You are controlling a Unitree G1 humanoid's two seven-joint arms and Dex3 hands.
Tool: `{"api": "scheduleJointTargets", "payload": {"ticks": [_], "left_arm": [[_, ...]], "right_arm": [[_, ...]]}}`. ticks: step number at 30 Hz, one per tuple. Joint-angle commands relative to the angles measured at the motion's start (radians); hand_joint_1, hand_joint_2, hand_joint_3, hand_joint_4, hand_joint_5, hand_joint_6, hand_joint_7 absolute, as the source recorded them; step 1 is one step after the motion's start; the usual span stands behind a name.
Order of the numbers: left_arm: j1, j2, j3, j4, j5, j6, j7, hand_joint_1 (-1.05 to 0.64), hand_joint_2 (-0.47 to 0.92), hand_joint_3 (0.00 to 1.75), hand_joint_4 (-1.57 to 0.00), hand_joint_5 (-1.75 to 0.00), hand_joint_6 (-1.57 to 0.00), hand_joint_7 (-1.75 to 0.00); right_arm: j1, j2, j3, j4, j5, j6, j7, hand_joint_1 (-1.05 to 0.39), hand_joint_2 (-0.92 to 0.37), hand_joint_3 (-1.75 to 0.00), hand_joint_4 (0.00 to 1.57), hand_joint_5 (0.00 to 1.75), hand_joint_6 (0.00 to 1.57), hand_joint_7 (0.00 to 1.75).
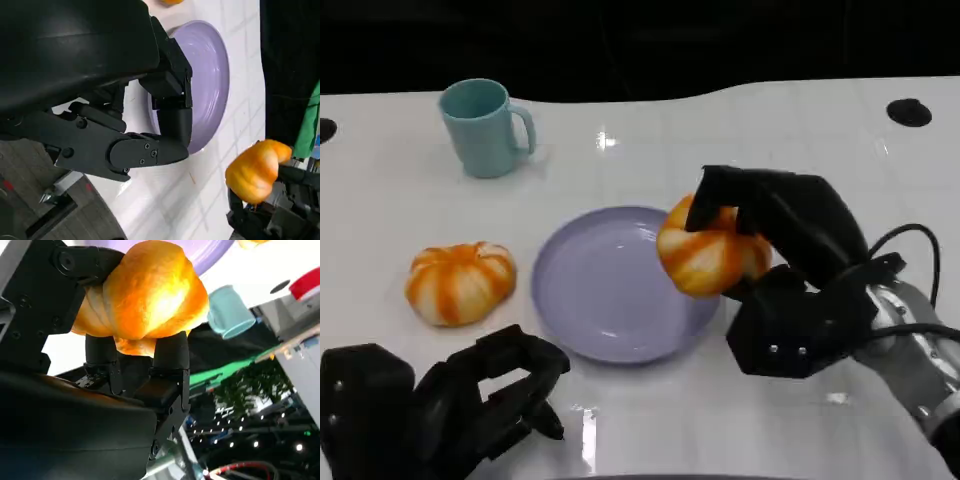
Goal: Grasp the bread from the table and place it into the plate.
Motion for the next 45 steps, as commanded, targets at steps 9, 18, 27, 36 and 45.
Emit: {"api": "scheduleJointTargets", "payload": {"ticks": [9,18,27,36,45], "left_arm": [[0.017,0.012,0.003,-0.013,0.004,-0.007,0.003,-0.45,0.92,0.41,-0.58,-1.75,-0.61,-1.30],[0.018,0.008,0.003,-0.016,0.005,-0.002,0.012,-0.45,0.92,0.39,-0.59,-1.74,-0.62,-1.29],[0.014,0.005,0.001,-0.007,0.006,-0.010,0.009,-0.45,0.92,0.39,-0.59,-1.74,-0.63,-1.28],[0.013,0.002,0.000,-0.006,0.009,-0.009,0.014,-0.45,0.92,0.40,-0.59,-1.74,-0.63,-1.29],[0.011,0.005,-0.001,-0.001,0.008,-0.014,0.007,-0.45,0.92,0.42,-0.59,-1.75,-0.62,-1.30]], "right_arm": [[-0.159,0.098,0.072,0.272,-0.024,-0.038,-0.034,-0.08,-0.32,-1.21,0.93,1.75,0.70,1.75],[-0.213,0.157,0.049,0.410,0.030,-0.069,-0.019,-0.11,-0.43,-1.01,0.82,1.56,0.80,0.96],[-0.192,0.100,0.092,0.317,0.039,-0.037,0.221,-0.53,-0.91,-0.21,0.06,0.43,0.35,0.01],[-0.084,0.025,0.068,0.101,0.079,0.001,0.362,-0.64,-0.92,-0.29,0.04,0.35,0.29,0.02],[0.095,-0.054,-0.015,-0.187,0.205,0.084,0.495,-0.57,-0.92,-0.25,0.08,0.41,0.30,0.02]]}}
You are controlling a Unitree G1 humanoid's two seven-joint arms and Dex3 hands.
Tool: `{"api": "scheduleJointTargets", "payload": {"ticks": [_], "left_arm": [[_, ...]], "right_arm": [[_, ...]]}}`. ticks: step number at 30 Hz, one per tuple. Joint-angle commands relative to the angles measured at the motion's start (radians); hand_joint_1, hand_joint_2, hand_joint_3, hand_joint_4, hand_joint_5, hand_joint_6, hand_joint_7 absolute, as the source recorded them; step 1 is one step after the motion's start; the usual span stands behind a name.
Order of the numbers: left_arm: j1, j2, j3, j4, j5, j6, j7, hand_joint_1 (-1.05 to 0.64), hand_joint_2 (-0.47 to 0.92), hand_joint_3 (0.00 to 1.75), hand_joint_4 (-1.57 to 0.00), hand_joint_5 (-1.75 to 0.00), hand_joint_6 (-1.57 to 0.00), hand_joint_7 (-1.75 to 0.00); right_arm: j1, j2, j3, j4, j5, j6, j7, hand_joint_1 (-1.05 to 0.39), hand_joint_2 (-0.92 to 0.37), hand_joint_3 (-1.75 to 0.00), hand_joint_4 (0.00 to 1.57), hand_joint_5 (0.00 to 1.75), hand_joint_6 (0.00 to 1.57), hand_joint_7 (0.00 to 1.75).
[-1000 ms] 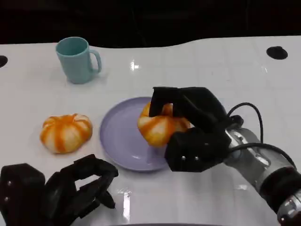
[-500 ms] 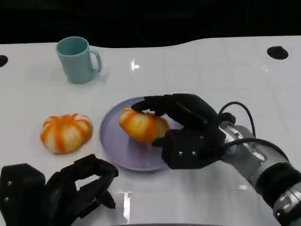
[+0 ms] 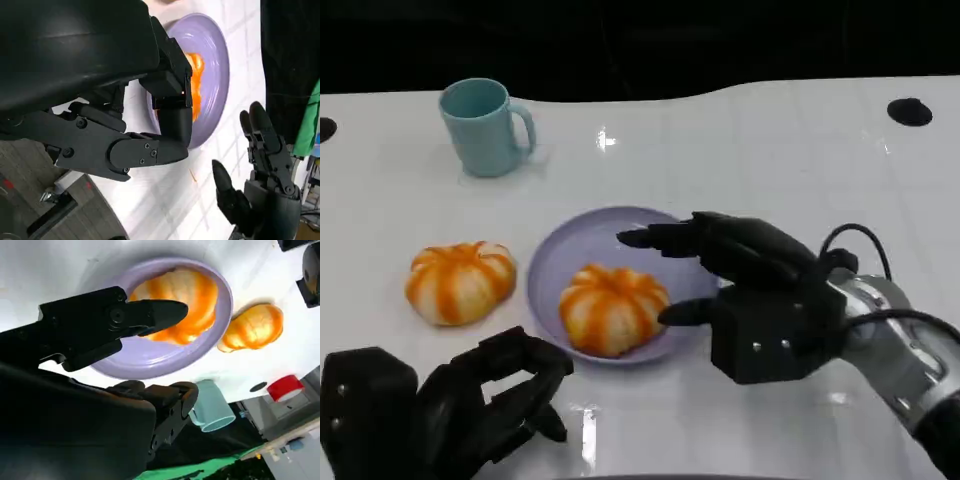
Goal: Grasp the bread from the table and place it into the plate.
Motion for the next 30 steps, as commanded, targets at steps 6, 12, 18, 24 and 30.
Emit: {"api": "scheduleJointTargets", "payload": {"ticks": [6,12,18,24,30], "left_arm": [[0.001,0.009,0.003,0.002,0.009,0.001,0.014,-0.45,0.92,0.43,-0.59,-1.75,-0.62,-1.30],[-0.001,0.010,0.007,0.005,0.001,0.002,0.010,-0.45,0.92,0.41,-0.57,-1.74,-0.61,-1.28],[-0.004,0.010,0.009,0.011,-0.001,0.004,0.010,-0.45,0.92,0.40,-0.59,-1.74,-0.63,-1.28],[-0.006,0.014,0.007,0.013,0.003,-0.005,0.006,-0.46,0.92,0.41,-0.59,-1.74,-0.63,-1.27],[-0.007,0.015,0.010,0.014,0.001,-0.002,0.006,-0.48,0.92,0.39,-0.59,-1.74,-0.63,-1.27]], "right_arm": [[0.231,-0.033,-0.149,-0.281,0.274,0.070,0.098,-0.47,-0.92,-0.17,0.25,0.54,0.41,0.07],[0.384,-0.018,-0.209,-0.425,0.418,0.104,0.118,-0.35,-0.92,-0.23,0.33,0.73,0.58,0.14],[0.475,0.004,-0.256,-0.460,0.515,0.053,0.120,-0.24,-0.75,-0.64,0.45,1.09,0.63,0.64],[0.534,0.007,-0.278,-0.531,0.578,0.128,0.130,-0.23,-0.69,-0.87,0.53,1.36,0.53,1.15],[0.599,0.006,-0.302,-0.649,0.599,0.252,0.108,-0.23,-0.59,-1.18,0.60,1.67,0.54,1.52]]}}
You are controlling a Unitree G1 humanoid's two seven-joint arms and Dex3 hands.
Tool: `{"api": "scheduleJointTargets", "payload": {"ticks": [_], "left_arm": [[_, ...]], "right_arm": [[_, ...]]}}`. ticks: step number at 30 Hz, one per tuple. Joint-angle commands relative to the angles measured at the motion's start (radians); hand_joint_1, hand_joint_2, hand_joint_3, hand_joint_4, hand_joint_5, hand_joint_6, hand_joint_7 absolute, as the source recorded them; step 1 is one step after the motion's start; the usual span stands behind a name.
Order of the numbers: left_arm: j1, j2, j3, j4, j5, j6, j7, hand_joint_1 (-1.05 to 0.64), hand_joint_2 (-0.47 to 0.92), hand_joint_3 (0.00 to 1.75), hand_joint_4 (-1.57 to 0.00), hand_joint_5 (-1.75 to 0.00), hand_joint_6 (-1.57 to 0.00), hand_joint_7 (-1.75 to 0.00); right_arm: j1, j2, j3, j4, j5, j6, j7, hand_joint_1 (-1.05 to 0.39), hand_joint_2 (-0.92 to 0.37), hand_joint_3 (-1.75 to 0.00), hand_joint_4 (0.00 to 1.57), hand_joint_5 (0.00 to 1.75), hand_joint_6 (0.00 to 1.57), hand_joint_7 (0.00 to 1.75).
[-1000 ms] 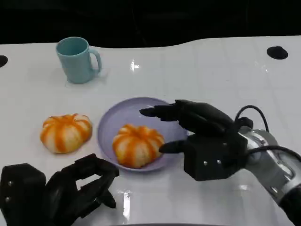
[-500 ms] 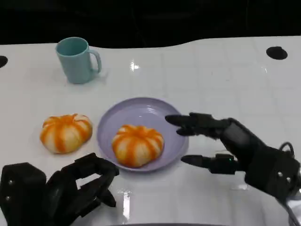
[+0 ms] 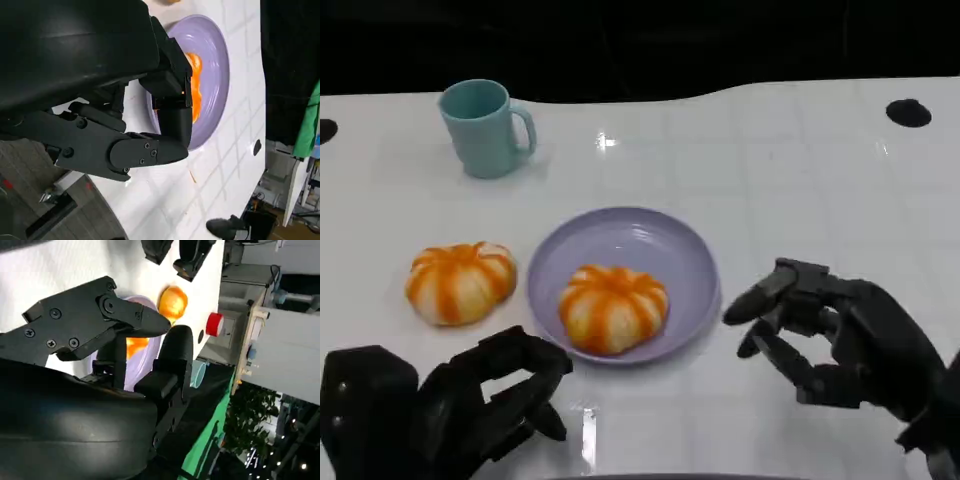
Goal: Grasp the bread from the table and place it into the plate.
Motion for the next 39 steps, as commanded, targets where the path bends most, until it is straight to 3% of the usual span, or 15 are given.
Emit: {"api": "scheduleJointTargets", "payload": {"ticks": [1,8,12,16,23,33,39], "left_arm": [[0.000,0.013,0.008,0.004,0.001,-0.004,0.000,-0.47,0.92,0.39,-0.59,-1.75,-0.63,-1.26],[-0.004,0.016,0.010,0.010,0.000,-0.005,-0.002,-0.48,0.92,0.37,-0.61,-1.74,-0.64,-1.25],[-0.012,0.018,0.010,0.007,0.003,0.006,0.004,-0.50,0.92,0.36,-0.62,-1.72,-0.65,-1.25],[-0.014,0.017,0.012,0.007,0.001,0.004,0.004,-0.49,0.92,0.37,-0.62,-1.70,-0.65,-1.24],[-0.010,0.019,0.019,-0.002,-0.002,0.006,0.002,-0.47,0.92,0.40,-0.61,-1.73,-0.63,-1.26],[-0.007,0.021,0.028,0.000,0.001,-0.010,-0.001,-0.48,0.92,0.39,-0.61,-1.73,-0.63,-1.28],[-0.009,0.020,0.027,0.004,0.001,-0.009,0.000,-0.45,0.92,0.42,-0.58,-1.74,-0.60,-1.29]], "right_arm": [[0.045,-0.010,-0.025,-0.094,0.021,0.091,-0.022,-0.24,-0.59,-1.19,0.61,1.68,0.54,1.53],[0.114,-0.009,-0.039,-0.265,-0.009,0.296,-0.100,-0.29,-0.56,-1.16,0.60,1.74,0.51,1.62],[0.144,-0.004,-0.057,-0.315,0.011,0.352,-0.115,-0.26,-0.58,-1.14,0.60,1.75,0.48,1.63],[0.154,-0.007,-0.057,-0.307,0.003,0.354,-0.118,-0.25,-0.59,-1.13,0.59,1.75,0.45,1.63],[0.169,-0.006,-0.041,-0.237,-0.040,0.232,-0.112,-0.27,-0.59,-1.12,0.63,1.75,0.50,1.65],[0.192,-0.001,-0.022,-0.125,-0.118,0.035,-0.125,-0.30,-0.59,-1.18,0.90,1.75,0.64,1.72],[0.184,0.014,-0.021,-0.076,-0.135,-0.018,-0.144,-0.29,-0.59,-1.18,0.90,1.75,0.63,1.74]]}}
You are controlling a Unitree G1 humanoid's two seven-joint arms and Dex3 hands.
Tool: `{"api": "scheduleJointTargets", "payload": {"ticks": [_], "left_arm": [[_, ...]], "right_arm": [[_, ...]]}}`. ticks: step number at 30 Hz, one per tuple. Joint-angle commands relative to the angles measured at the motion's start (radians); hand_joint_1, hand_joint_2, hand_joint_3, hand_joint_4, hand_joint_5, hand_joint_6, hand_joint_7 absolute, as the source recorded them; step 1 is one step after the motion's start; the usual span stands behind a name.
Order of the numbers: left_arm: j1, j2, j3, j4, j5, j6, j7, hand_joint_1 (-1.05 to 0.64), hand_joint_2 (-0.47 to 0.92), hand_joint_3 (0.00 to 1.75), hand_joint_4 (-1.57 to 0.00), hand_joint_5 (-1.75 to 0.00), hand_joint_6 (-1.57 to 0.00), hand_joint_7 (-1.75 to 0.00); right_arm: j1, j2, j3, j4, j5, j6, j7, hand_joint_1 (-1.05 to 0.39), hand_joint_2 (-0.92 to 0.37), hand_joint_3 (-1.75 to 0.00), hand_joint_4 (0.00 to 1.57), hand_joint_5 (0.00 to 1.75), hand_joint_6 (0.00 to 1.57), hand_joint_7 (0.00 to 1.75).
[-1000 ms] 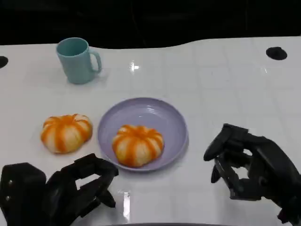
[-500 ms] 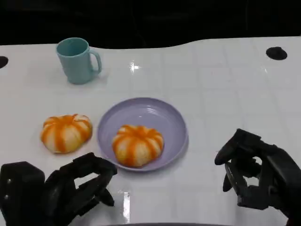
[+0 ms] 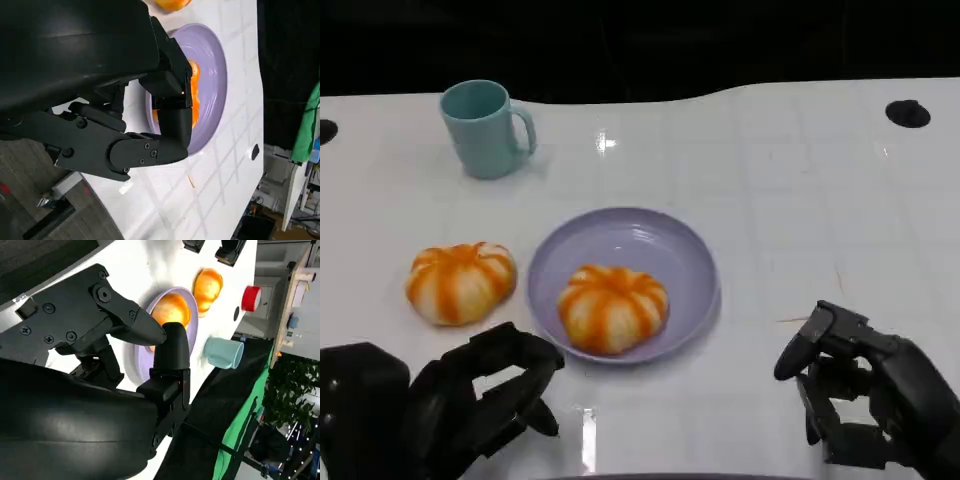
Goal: Grasp the bread from the table and place it into the plate.
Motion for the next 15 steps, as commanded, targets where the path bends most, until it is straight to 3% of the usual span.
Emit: {"api": "scheduleJointTargets", "payload": {"ticks": [1,15], "left_arm": [[-0.004,0.015,0.009,0.002,0.001,-0.008,-0.001,-0.45,0.92,0.42,-0.58,-1.74,-0.59,-1.30],[0.002,0.014,0.009,0.003,0.004,-0.021,0.001,-0.47,0.92,0.38,-0.58,-1.74,-0.60,-1.30]], "right_arm": [[-0.005,0.007,-0.004,0.024,-0.010,-0.032,-0.021,-0.29,-0.59,-1.18,0.90,1.75,0.63,1.74],[-0.008,0.010,-0.013,0.021,0.009,-0.035,-0.023,-0.30,-0.58,-1.20,0.90,1.75,0.63,1.75]]}}
